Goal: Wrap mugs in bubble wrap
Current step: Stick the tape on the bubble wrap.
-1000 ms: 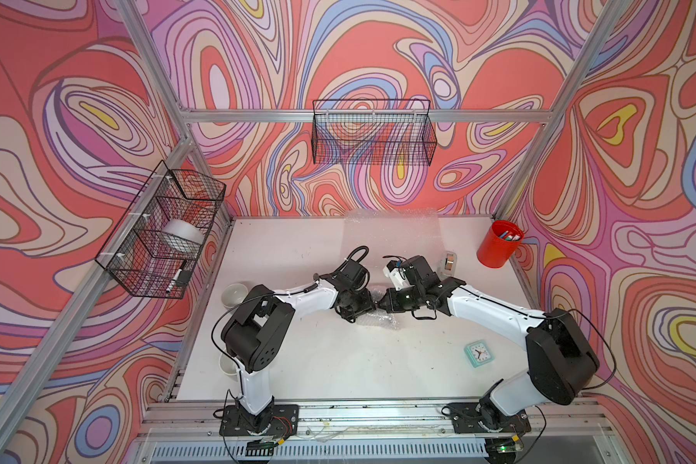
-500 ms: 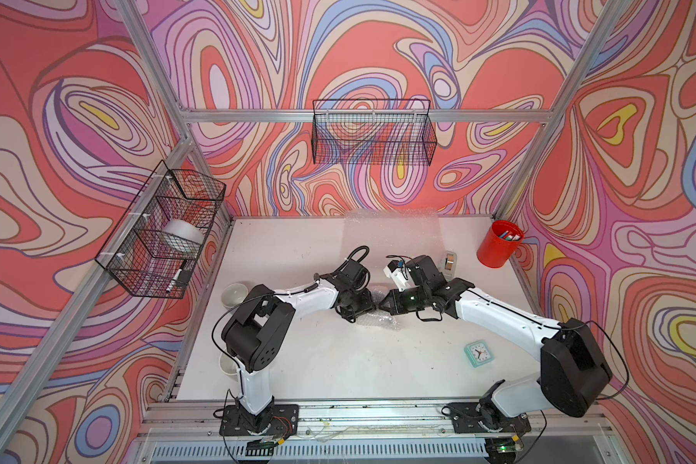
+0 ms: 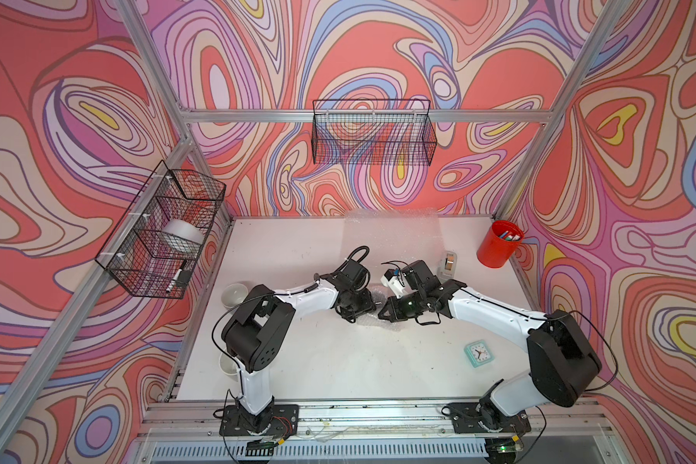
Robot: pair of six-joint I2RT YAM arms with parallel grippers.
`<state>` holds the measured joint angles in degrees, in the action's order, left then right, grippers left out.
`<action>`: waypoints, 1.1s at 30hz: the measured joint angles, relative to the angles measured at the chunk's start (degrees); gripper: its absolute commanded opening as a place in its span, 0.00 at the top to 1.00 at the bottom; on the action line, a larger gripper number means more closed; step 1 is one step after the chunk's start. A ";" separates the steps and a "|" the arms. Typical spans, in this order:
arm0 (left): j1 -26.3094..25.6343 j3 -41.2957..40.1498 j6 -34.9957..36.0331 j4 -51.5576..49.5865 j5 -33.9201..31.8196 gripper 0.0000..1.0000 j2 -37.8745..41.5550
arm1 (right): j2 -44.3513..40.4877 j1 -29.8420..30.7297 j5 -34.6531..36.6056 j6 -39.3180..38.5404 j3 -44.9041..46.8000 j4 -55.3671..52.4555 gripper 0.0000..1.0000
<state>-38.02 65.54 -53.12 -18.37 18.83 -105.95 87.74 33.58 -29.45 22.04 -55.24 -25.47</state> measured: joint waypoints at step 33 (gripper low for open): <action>-0.02 1.09 0.48 -0.66 0.39 0.46 -0.76 | -4.72 0.39 11.23 0.81 -2.38 1.20 1.00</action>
<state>-38.04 66.63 -52.64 -19.03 19.22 -106.72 83.02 33.98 -18.22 22.85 -57.63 -24.27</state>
